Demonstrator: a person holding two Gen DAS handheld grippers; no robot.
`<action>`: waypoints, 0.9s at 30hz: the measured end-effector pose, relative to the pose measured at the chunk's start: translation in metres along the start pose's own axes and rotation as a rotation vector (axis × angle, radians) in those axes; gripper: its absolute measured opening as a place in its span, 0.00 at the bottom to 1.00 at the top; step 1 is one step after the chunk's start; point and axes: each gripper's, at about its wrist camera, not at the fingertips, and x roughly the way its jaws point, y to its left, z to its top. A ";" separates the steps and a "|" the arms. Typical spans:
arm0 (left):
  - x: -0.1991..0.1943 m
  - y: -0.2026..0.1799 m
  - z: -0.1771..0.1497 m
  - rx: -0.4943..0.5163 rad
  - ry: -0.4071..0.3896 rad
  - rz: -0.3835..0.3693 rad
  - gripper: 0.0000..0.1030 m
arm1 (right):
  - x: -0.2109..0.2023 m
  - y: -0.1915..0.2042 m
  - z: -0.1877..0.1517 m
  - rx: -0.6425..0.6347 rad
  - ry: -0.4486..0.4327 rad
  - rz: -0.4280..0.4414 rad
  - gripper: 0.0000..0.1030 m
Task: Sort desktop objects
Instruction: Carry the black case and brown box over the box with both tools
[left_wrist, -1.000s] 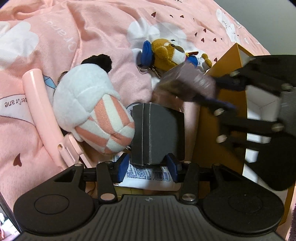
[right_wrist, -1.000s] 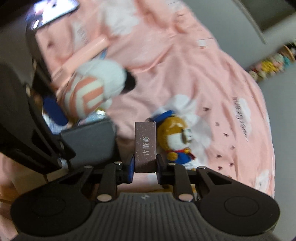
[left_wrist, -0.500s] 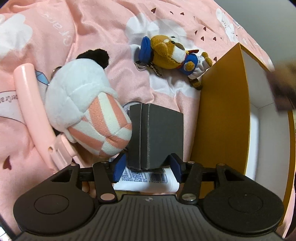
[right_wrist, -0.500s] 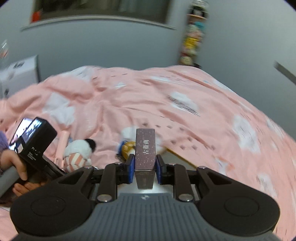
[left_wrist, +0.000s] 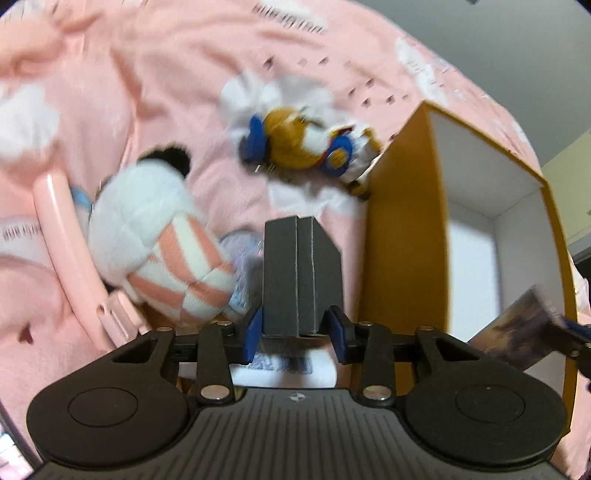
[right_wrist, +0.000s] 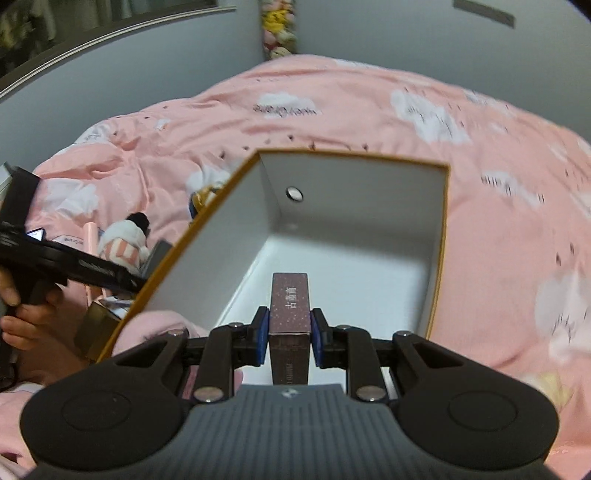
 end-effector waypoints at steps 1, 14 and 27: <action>-0.004 -0.004 0.000 0.018 -0.019 0.011 0.42 | 0.000 -0.002 -0.003 0.020 0.003 0.003 0.24; -0.071 -0.023 -0.012 0.097 -0.215 0.040 0.38 | 0.003 0.000 -0.023 0.132 0.011 0.007 0.24; -0.133 -0.117 -0.035 0.335 -0.429 -0.208 0.39 | -0.031 0.000 -0.027 0.181 -0.074 -0.028 0.24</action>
